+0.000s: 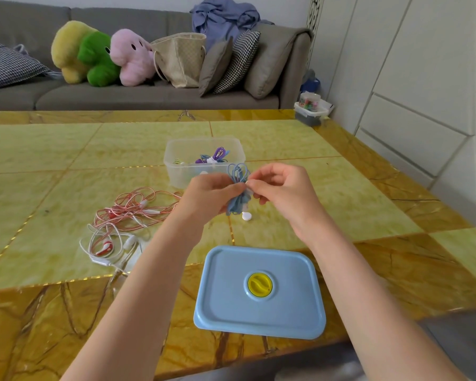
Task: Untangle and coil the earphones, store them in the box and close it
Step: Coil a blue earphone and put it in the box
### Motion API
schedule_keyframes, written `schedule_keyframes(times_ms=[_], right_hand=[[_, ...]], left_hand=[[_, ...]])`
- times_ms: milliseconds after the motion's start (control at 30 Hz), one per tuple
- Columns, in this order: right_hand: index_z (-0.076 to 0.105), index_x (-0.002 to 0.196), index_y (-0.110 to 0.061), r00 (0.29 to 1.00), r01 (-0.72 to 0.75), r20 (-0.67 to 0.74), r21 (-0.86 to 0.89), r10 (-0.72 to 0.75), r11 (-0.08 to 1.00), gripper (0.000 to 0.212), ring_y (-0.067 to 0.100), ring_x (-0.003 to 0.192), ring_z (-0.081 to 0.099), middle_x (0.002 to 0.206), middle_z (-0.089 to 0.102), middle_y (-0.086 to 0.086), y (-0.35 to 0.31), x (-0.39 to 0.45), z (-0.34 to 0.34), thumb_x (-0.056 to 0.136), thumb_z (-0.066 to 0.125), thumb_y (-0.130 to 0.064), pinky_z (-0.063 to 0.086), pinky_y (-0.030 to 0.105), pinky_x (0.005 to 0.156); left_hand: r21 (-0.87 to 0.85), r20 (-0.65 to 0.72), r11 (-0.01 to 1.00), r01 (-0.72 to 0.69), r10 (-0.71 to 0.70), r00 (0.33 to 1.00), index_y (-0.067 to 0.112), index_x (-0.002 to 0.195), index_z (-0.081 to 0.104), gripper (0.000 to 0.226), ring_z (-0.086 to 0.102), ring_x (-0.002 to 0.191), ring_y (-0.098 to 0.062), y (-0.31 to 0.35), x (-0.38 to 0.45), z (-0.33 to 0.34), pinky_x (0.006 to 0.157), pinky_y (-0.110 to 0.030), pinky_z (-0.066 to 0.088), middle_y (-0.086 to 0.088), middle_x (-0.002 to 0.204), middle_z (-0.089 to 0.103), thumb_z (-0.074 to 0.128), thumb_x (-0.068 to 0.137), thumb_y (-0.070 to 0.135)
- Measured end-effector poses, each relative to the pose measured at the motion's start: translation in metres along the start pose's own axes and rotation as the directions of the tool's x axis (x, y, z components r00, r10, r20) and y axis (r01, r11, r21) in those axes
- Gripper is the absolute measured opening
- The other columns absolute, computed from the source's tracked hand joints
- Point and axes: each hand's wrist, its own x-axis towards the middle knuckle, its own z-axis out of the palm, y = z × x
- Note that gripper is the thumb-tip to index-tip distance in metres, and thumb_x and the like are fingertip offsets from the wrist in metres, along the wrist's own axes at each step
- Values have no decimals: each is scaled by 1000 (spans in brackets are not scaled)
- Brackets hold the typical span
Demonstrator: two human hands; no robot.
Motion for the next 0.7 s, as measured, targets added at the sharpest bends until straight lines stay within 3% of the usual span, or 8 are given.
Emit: schedule_keyframes(times_ms=[167, 333, 433, 533, 700], right_hand=[[66, 77, -8, 995, 73, 65, 6, -74, 997, 9, 5, 47, 54, 63, 63, 7, -4, 1, -6, 81, 67, 1, 45, 17, 50], [67, 80, -6, 976, 184, 151, -181, -158, 966, 6, 9, 53, 61, 65, 66, 4, -3, 1, -7, 79, 71, -2, 49, 18, 51], [64, 80, -10, 964, 240, 181, -264, -196, 934, 9, 21, 60, 67, 69, 68, 6, -2, -1, -9, 81, 69, -3, 55, 26, 55], [60, 78, -14, 950, 297, 202, -338, -239, 893, 14, 18, 60, 67, 69, 66, 3, 0, -2, -7, 82, 67, -2, 56, 35, 59], [65, 75, -17, 959, 253, 202, -301, -198, 919, 15, 20, 71, 70, 78, 70, 5, -1, -2, -7, 79, 71, -4, 57, 37, 72]], left_hand=[[-289, 105, 947, 141, -115, 988, 5, 80, 66, 14, 59, 68, -11, 1, 0, -6, 83, -29, 53, -7, 78, 64, 59, 89, 13], [-356, 155, 905, 233, -188, 970, 3, 75, 71, 16, 63, 64, -12, -2, 0, -12, 73, -28, 57, -8, 73, 69, 60, 86, 8], [-368, 162, 890, 270, -224, 961, 1, 79, 69, 12, 65, 61, -10, -2, 0, -12, 69, -27, 58, -7, 70, 70, 61, 85, 8], [-379, 188, 877, 297, -242, 952, 0, 80, 68, 12, 65, 63, -11, -3, 1, -12, 70, -28, 59, -8, 72, 70, 61, 85, 8], [-432, 181, 859, 275, -216, 959, -1, 81, 65, 14, 66, 61, -12, -3, 2, -12, 71, -29, 56, -8, 70, 70, 55, 89, 4]])
